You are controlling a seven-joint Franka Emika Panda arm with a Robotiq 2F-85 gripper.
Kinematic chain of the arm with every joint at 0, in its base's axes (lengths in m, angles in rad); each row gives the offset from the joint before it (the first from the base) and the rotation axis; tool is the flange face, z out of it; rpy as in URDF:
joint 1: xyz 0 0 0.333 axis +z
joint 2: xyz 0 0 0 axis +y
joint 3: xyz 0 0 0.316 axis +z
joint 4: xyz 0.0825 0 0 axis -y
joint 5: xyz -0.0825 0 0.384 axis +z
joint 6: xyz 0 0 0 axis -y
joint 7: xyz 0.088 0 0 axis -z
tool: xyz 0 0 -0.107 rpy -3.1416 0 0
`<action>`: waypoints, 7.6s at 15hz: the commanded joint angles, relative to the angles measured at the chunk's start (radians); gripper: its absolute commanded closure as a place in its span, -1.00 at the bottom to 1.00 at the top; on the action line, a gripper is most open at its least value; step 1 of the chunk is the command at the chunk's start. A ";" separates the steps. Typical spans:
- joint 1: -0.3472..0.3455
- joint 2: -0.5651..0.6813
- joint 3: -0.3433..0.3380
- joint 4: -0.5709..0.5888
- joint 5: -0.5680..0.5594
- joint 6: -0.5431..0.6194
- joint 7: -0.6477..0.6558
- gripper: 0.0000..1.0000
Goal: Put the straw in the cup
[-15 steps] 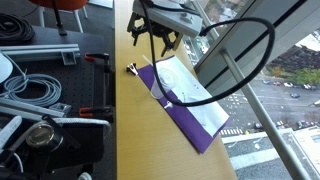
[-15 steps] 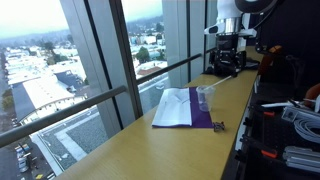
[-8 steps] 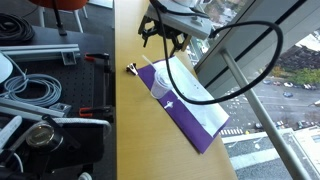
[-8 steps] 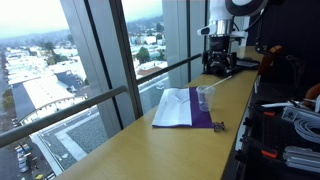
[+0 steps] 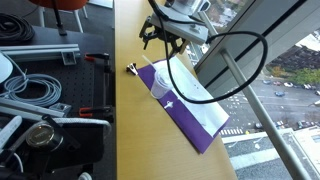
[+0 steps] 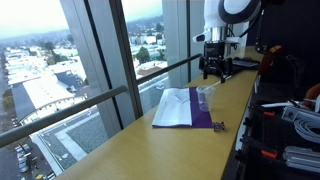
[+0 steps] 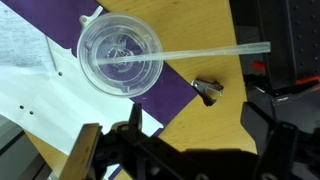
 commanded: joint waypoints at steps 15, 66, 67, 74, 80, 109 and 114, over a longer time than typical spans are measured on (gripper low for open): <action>-0.016 -0.164 -0.031 -0.137 0.013 -0.004 -0.076 -1.00; -0.043 -0.120 -0.087 -0.089 0.122 0.061 -0.283 -1.00; -0.041 -0.135 -0.088 -0.115 0.112 0.064 -0.282 -1.00; -0.042 -0.198 -0.121 -0.158 0.086 0.065 -0.276 -1.00; -0.043 -0.194 -0.145 -0.144 0.086 0.066 -0.279 -1.00; -0.067 0.071 -0.098 0.100 0.114 0.111 -0.306 -1.00; -0.075 0.080 -0.074 0.102 0.111 0.108 -0.305 -1.00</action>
